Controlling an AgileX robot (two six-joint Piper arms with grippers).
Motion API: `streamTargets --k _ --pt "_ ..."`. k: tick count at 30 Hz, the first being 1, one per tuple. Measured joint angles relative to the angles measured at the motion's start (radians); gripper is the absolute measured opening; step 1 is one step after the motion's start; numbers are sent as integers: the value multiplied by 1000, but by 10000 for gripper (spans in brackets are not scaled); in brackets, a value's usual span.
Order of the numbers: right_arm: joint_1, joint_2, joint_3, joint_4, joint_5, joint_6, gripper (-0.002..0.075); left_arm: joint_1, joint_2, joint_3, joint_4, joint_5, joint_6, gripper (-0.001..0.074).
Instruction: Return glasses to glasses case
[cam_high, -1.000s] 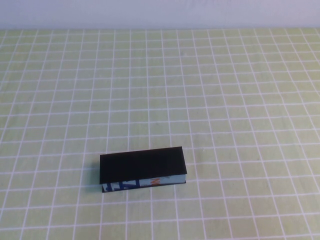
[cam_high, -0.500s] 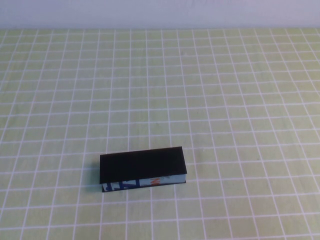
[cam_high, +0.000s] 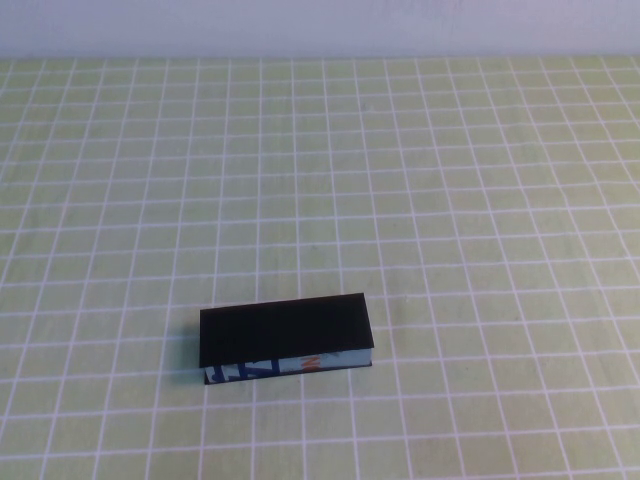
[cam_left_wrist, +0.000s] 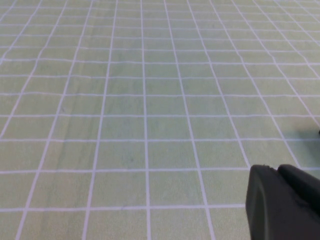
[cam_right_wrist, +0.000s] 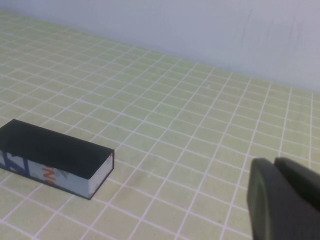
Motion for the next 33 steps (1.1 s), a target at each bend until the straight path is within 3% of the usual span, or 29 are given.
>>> streamTargets --k 5,17,28,33 --pt "-23 -17 0 0 2 0 -18 0 0 0 2 0 -2 -2" --pt "-427 -211 12 -15 -7 0 -18 0 0 0 2 0 -2 -2" --pt "-492 -249 256 54 -32 0 -18 0 0 0 2 2 -2 -2" --pt "-492 -249 279 55 62 0 -18 0 -1 0 2 2 -4 -2"
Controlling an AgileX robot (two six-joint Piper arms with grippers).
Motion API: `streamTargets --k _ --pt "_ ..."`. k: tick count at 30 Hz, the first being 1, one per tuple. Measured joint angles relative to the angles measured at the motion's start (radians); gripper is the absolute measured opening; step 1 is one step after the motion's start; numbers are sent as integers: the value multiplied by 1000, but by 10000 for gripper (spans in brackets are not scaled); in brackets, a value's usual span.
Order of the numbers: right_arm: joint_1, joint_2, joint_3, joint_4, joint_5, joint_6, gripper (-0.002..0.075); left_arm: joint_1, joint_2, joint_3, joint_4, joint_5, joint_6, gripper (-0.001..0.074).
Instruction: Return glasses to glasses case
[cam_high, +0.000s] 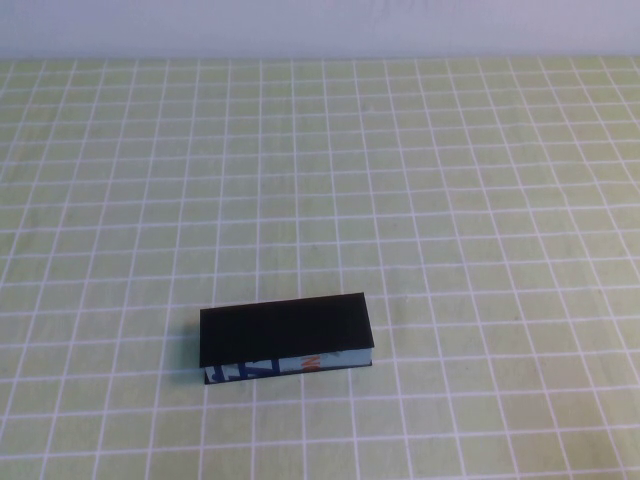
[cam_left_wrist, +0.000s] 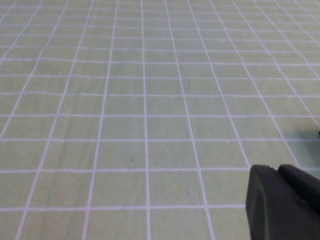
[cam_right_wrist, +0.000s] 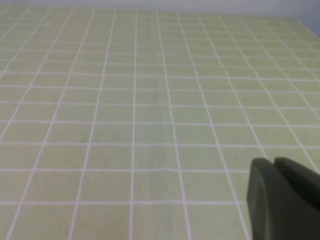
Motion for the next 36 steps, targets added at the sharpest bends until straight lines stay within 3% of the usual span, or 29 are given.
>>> streamTargets --k 10,36 --pt "-4 0 0 107 26 0 -18 0 0 0 0 0 0 -2" --pt "-4 0 0 117 27 0 -18 0 0 0 3 0 0 -2"
